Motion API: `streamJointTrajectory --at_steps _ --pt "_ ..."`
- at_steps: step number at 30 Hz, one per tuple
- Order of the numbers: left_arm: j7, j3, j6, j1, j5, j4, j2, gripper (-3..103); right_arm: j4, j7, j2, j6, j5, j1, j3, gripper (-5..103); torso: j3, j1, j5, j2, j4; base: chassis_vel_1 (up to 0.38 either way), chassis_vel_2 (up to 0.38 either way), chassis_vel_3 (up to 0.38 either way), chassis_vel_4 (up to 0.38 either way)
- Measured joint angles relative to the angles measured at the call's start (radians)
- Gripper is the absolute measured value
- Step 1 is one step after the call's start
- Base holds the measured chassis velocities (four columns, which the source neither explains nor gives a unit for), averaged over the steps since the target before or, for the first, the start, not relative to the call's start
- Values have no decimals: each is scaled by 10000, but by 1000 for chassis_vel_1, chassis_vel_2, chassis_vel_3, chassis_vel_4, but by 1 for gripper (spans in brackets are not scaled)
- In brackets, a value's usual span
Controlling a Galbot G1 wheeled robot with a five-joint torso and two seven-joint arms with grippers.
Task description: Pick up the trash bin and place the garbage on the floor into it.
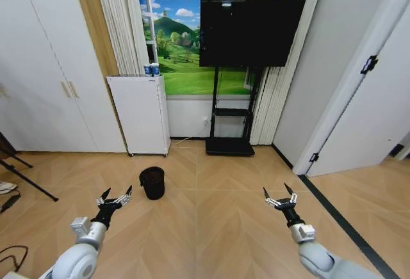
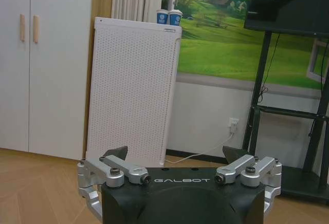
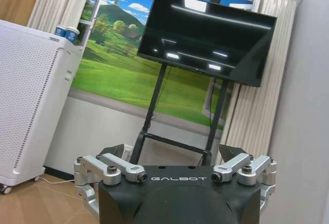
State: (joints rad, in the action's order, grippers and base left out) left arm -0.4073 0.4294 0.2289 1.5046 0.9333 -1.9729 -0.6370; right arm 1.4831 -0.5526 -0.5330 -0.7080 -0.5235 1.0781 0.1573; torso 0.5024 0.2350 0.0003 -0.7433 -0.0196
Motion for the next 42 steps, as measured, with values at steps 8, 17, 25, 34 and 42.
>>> streamJointTrajectory --at_steps 8,17,25,34,42 --pt "-337 -17 -240 3 -42 -171 48 100 240 -241 461 193 423 217 -218 100 -6 -12 -2 -2 6 13 -111 -38 110" --pt "-749 -90 -431 -379 56 -357 272 100 396 -332 1281 192 353 168 -232 100 -3 -7 -3 0 9 8 -2 -4 2" --pt "-963 -719 -532 -1509 485 -524 779 100 1013 -64 1971 299 -221 177 -125 100 -4 -7 -2 0 6 0 0 0 0" --pt "-1041 -1008 -573 -1665 299 -407 585 100 1086 -199 1807 571 -316 217 23 100 -4 -7 -4 0 9 0 0 0 0" --pt "-1152 -1080 -698 -1700 298 -387 554 100 1320 -366 1838 851 -417 238 49 100 -4 -7 -5 1 6 0 0 0 0"
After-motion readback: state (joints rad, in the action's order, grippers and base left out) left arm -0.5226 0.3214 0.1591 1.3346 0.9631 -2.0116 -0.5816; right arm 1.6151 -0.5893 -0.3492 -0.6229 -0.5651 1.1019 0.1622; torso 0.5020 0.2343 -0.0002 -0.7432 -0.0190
